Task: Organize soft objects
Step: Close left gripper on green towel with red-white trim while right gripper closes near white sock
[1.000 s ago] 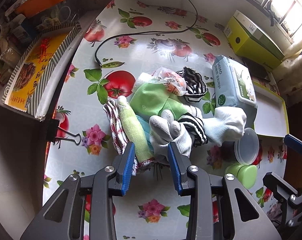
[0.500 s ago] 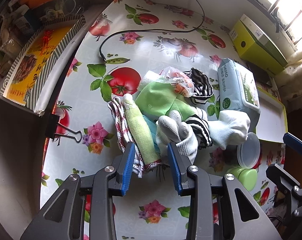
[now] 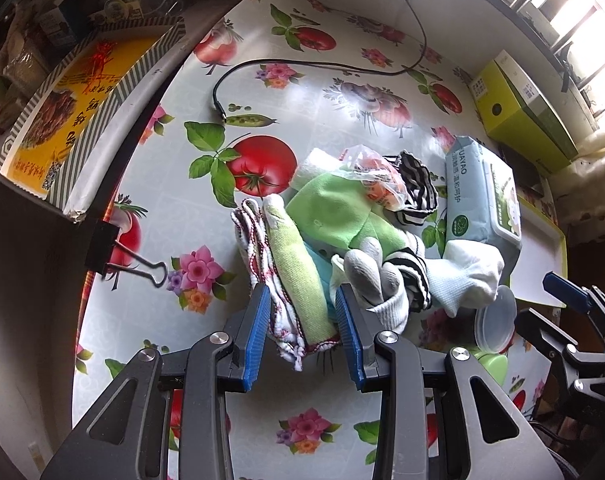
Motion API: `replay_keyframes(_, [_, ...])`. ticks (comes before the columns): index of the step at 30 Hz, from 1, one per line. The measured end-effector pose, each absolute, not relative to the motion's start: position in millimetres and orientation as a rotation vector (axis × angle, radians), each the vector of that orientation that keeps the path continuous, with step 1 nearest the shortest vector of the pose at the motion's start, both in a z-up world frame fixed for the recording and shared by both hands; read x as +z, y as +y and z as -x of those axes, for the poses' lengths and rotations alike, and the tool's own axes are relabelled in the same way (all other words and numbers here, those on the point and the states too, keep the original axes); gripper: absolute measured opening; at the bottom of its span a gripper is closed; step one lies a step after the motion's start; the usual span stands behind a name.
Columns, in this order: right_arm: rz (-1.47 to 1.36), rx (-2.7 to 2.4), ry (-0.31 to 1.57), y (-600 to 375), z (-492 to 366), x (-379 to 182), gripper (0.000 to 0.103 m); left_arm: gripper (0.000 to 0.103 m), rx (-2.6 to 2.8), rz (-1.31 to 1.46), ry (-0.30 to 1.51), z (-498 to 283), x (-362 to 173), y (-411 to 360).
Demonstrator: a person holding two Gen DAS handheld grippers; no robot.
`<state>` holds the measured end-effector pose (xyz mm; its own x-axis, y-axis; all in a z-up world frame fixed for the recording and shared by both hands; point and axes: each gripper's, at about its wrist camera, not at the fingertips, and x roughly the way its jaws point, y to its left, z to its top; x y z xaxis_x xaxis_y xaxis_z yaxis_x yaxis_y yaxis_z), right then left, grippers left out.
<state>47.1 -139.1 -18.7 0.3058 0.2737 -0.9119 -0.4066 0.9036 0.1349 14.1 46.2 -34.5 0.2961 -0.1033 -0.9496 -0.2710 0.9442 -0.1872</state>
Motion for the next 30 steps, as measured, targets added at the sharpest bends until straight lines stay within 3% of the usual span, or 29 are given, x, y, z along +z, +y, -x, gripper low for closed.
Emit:
replay_keyframes(15, [0.117, 0.437, 1.242, -129, -74, -45, 0.073, 0.035, 0.171, 0.420, 1.265, -25, -41, 79])
replay_keyframes(21, [0.135, 0.423, 1.277, -125, -82, -55, 0.053, 0.035, 0.165, 0.454, 1.297, -32, -52, 87])
replay_keyframes(24, [0.143, 0.418, 1.279, -124, -84, -57, 0.039, 0.035, 0.154, 0.463, 1.308, -33, -57, 85])
replay_keyframes(26, [0.148, 0.417, 1.283, -125, -85, -58, 0.021, 0.035, 0.140, 0.474, 1.320, -34, -61, 83])
replay_keyframes(30, [0.142, 0.424, 1.288, -126, -85, -60, 0.009, 0.035, 0.119, 0.492, 1.340, -37, -69, 81])
